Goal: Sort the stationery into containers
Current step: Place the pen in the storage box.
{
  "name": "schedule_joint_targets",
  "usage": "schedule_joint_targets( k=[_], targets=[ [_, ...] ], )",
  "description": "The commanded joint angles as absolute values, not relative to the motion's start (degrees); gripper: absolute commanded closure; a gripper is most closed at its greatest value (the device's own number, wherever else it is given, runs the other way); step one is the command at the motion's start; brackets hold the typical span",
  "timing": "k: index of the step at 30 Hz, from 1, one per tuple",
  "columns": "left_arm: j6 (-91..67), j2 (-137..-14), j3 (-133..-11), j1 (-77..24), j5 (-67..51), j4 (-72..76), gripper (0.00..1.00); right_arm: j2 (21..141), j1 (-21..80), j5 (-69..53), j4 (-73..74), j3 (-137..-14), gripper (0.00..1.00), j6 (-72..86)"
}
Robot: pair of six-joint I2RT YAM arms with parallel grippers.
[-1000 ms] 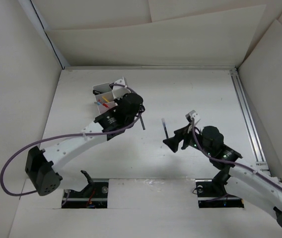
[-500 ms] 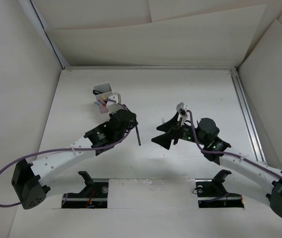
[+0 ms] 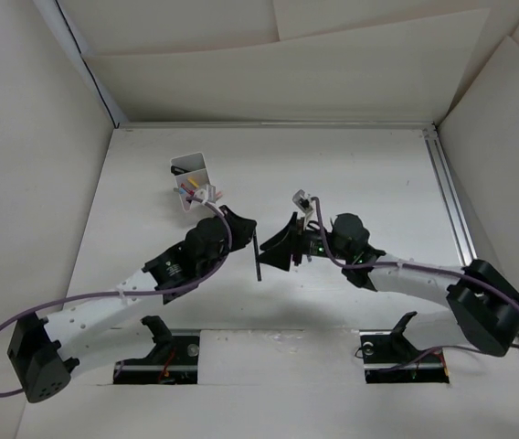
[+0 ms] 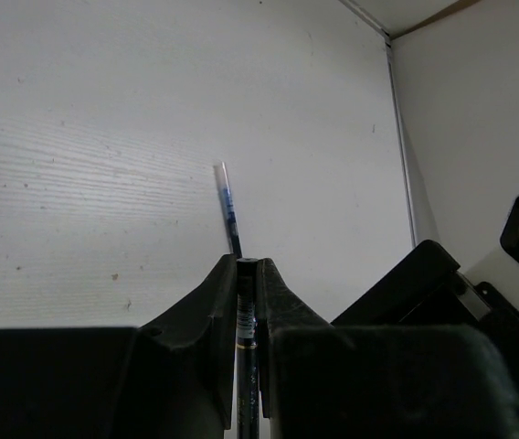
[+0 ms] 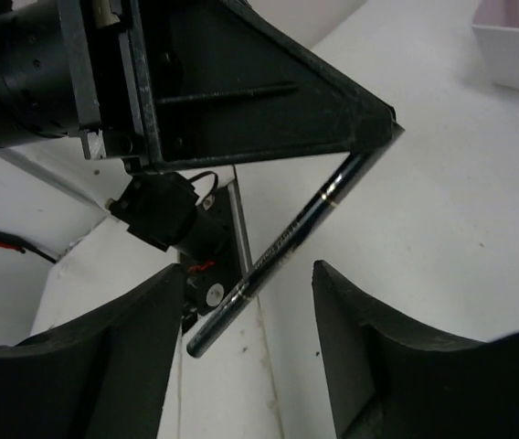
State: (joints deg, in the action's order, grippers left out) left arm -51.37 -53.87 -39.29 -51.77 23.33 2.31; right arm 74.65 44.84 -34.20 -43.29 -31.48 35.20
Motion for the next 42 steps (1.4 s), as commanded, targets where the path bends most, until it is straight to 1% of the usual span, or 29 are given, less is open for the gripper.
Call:
schedule_joint_targets(
  k=[1, 4, 6, 7, 8, 9, 11, 12, 14, 15, 19, 20, 21, 23, 26, 29, 31, 37, 39, 42],
  targets=[
    [-52.4, -51.8, -37.7, -52.1, 22.3, 7.5, 1.00, 79.6, 45.6, -37.1, -56.8, -33.7, 0.39, 41.2],
    [-52.4, -50.4, -37.2, -52.1, 22.9, 8.1, 1.00, 82.8, 46.8, -37.6, -61.1, -33.7, 0.42, 42.5],
    [-52.4, -49.2, -37.2, -52.1, 23.4, 8.1, 1.00, 84.1, 46.8, -37.6, -64.0, -33.7, 0.42, 44.1],
    [-52.4, -49.2, -37.2, -52.1, 23.4, 7.6, 1.00, 84.8, 46.8, -37.6, -64.0, -33.7, 0.45, 44.6],
    [-52.4, -49.2, -37.2, -52.1, 23.4, 7.6, 1.00, 84.8, 46.8, -37.6, -64.0, -33.7, 0.45, 44.6],
    [-52.4, -48.4, -37.2, -52.1, 23.4, 7.0, 1.00, 84.8, 47.3, -37.1, -63.3, -33.7, 0.51, 44.6],
    [-52.4, -47.9, -37.7, -52.1, 23.4, 6.5, 1.00, 84.8, 47.3, -36.4, -62.4, -33.7, 0.58, 44.1],
    [-52.4, -47.2, -37.7, -52.1, 23.4, 5.9, 1.00, 84.1, 47.3, -36.4, -61.9, -33.7, 0.67, 43.6],
    [-52.4, -47.2, -37.7, -52.1, 23.4, 5.4, 1.00, 83.4, 47.3, -35.2, -59.5, -34.2, 0.76, 42.8],
    [-52.4, -46.6, -37.7, -52.1, 23.4, 5.4, 1.00, 82.8, 47.3, -35.2, -58.6, -34.2, 0.83, 41.9],
    [-51.7, -46.6, -39.5, -52.1, 22.8, 2.7, 1.00, 81.0, 47.8, -34.6, -54.0, -35.3, 0.91, 38.7],
    [-51.2, -46.6, -40.2, -52.1, 21.9, 0.5, 1.00, 81.0, 47.8, -34.1, -50.9, -36.0, 0.91, 37.7],
    [-49.5, -47.3, -42.3, -52.1, 20.8, -0.5, 0.89, 80.3, 47.8, -34.1, -48.8, -37.1, 0.92, 36.7],
    [-48.0, -49.5, -45.1, -52.1, 19.5, -5.5, 0.78, 79.6, 47.8, -33.3, -43.0, -38.1, 0.92, 33.2],
    [-46.0, -52.0, -50.0, -52.1, 17.5, -10.9, 0.65, 79.0, 47.8, -32.2, -38.3, -40.3, 0.92, 29.5],
    [-45.4, -52.6, -50.6, -52.1, 15.3, -11.6, 0.65, 79.0, 47.8, -31.6, -33.8, -42.2, 0.94, 26.9],
    [-45.4, -52.6, -51.3, -52.1, 15.8, -13.3, 0.74, 78.5, 47.8, -31.6, -30.2, -42.7, 0.94, 25.4],
    [-44.9, -51.5, -51.9, -52.1, 17.5, -15.0, 0.92, 77.3, 47.8, -29.8, -25.8, -44.6, 0.94, 22.9],
    [-44.9, -51.5, -51.9, -52.1, 17.5, -15.0, 1.00, 77.3, 47.8, -29.3, -25.2, -44.6, 0.94, 22.9],
    [-44.9, -51.5, -52.6, -52.1, 18.3, -15.6, 1.00, 76.8, 47.8, -29.3, -24.7, -45.1, 0.91, 22.3]
  ],
)
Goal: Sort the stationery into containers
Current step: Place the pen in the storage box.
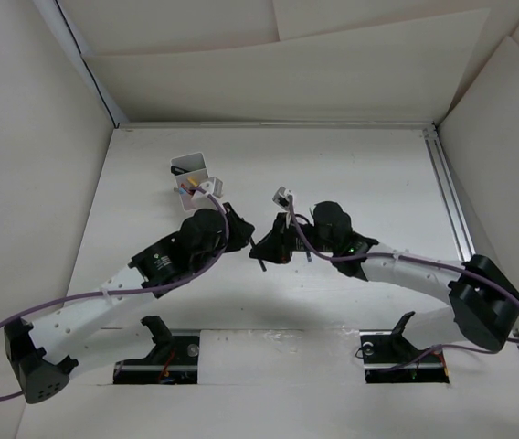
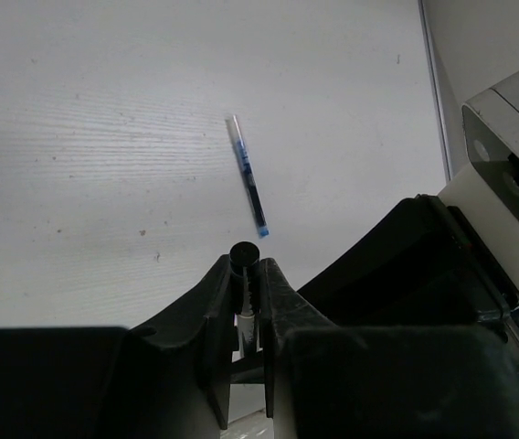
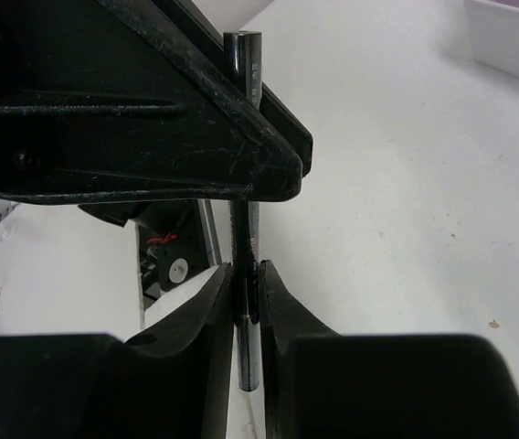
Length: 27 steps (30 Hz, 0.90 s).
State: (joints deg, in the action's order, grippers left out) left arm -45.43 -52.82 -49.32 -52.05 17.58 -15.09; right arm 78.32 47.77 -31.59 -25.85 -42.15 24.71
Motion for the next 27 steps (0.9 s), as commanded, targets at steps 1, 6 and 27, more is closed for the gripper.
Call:
schedule_joint_targets(
  k=[1, 6, 27],
  targets=[
    [-44.9, -51.5, -52.6, -52.1, 18.9, -15.6, 1.00, 76.3, 47.8, -28.6, -24.7, -45.1, 0.89, 22.3],
    [-44.9, -50.4, -52.6, -52.1, 21.7, -15.6, 1.00, 73.8, 47.8, -28.6, -22.9, -45.1, 0.34, 21.8],
    [-49.4, -63.4, -52.6, -39.1, 62.8, -5.7, 1.00, 45.9, 47.8, -15.2, -9.9, -32.3, 0.08, 14.9]
  ],
)
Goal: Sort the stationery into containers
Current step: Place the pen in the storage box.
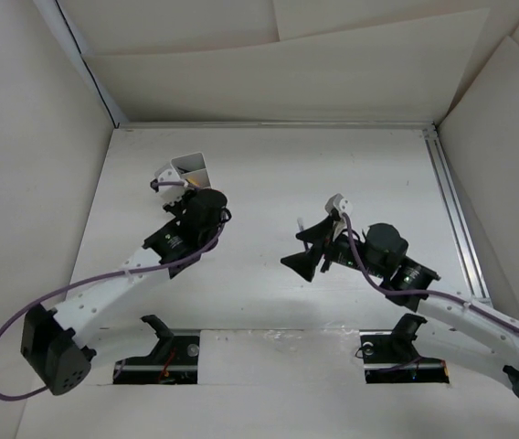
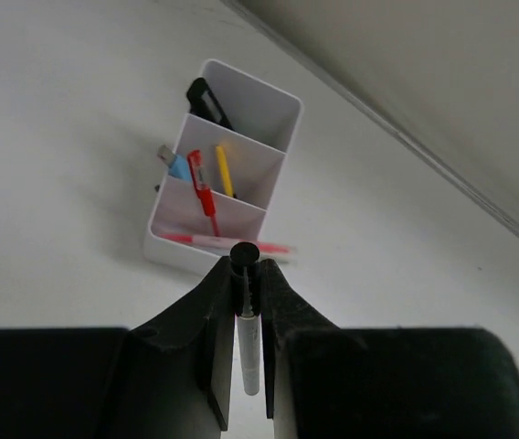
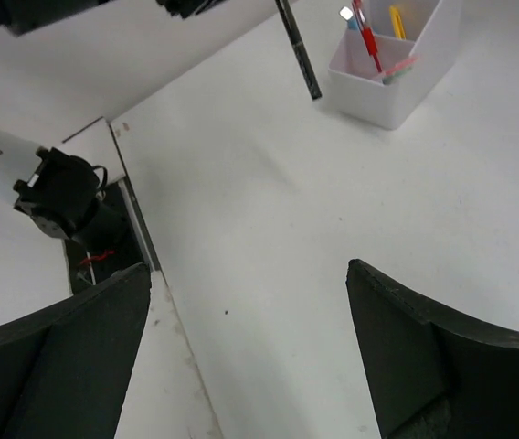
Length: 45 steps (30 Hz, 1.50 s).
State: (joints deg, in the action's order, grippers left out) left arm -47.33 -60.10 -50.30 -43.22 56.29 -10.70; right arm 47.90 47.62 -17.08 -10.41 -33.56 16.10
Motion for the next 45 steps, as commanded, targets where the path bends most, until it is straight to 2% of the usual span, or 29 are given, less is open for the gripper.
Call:
schedule_joint_targets(
  k=[1, 11, 20, 28, 31, 34, 36, 41, 45],
  targets=[
    [-49.4, -64.8, -53.8, -37.1, 61.4, -5.2, 1.00, 45.2, 47.8, -15.2, -9.9, -31.3, 0.08, 14.9],
    [-40.3, -76.1, -55.7, -24.5, 57.6, 7.0, 1.00, 37.6, 47.8, -14.7, -9.9, -27.5, 0.08, 14.9],
    [-36.0, -82.2, -56.2, -24.0, 59.9, 12.9, 1.00, 35.2, 47.8, -15.7, -9.9, -26.5, 0.08, 14.9],
    [-35.5, -85.4, -56.8, -24.0, 59.9, 14.0, 1.00, 35.2, 47.8, -9.6, -9.9, -24.2, 0.08, 16.1],
    [-35.5, -86.6, -56.8, -24.0, 59.9, 14.0, 0.96, 35.9, 47.8, -8.3, -9.9, -23.6, 0.08, 16.1],
    [-36.1, -87.1, -56.8, -24.0, 59.9, 14.0, 0.88, 36.4, 47.8, -6.5, -9.9, -23.0, 0.08, 16.1],
    [-36.6, -87.1, -57.5, -24.6, 58.7, 12.9, 0.77, 36.4, 47.8, -2.8, -9.9, -22.4, 0.08, 16.6],
    [-36.7, -84.0, -57.5, -25.8, 57.5, 12.1, 0.59, 39.7, 47.8, 8.9, -9.2, -21.9, 0.08, 19.2],
    [-36.7, -80.9, -58.0, -25.8, 55.1, 11.6, 0.53, 46.0, 47.2, 17.1, -7.7, -23.0, 0.10, 24.6]
  ],
)
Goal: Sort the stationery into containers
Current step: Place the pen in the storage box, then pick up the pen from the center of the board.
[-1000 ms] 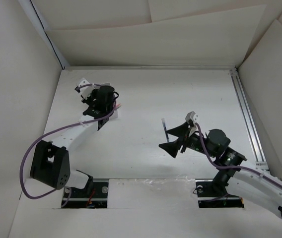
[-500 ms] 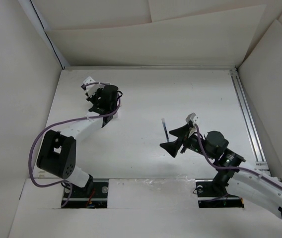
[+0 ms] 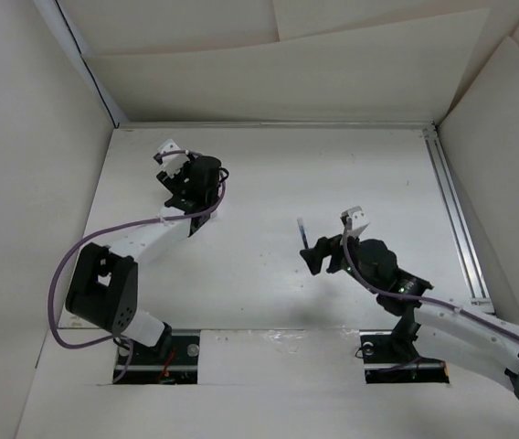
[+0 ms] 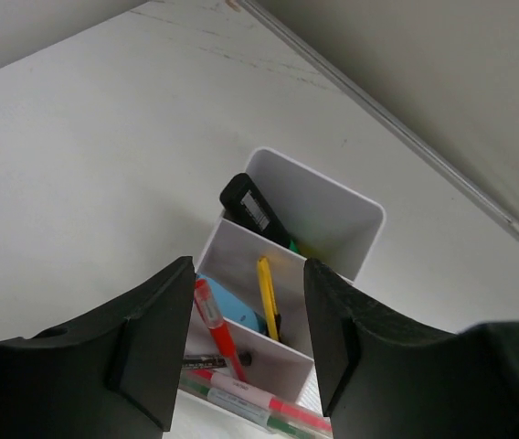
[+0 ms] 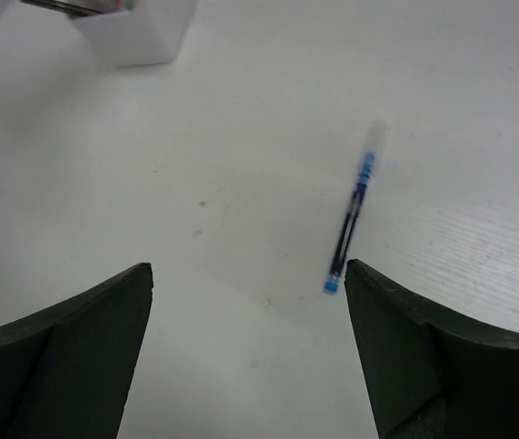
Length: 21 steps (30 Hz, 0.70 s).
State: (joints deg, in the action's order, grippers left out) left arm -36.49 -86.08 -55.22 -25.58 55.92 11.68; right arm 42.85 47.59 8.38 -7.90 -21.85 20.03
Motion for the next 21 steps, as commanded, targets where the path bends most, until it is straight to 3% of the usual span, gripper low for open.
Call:
schedule_joint_targets(
  k=[1, 9, 10, 15, 21],
  targets=[
    [-37.3, -80.1, -58.0, -25.8, 54.3, 10.7, 0.53, 47.6, 47.2, 19.6, -7.7, -23.0, 0.10, 25.2],
    [-40.9, -67.1, -52.0, -26.5, 38.4, 10.2, 0.61, 69.8, 44.6, 21.2, -7.7, -30.6, 0.28, 28.7],
    [-40.9, -65.1, -51.2, -26.5, 35.8, 10.2, 0.64, 71.3, 44.6, 21.7, -8.7, -30.6, 0.34, 29.4],
    [-42.9, -64.3, -47.7, -26.5, 18.3, 9.7, 0.73, 77.9, 44.6, 21.7, -12.7, -30.7, 0.46, 30.5],
    [-41.7, -66.4, -43.8, -26.5, 0.1, 9.7, 0.76, 81.3, 44.6, 22.4, -16.5, -30.6, 0.55, 30.5]
  ],
)
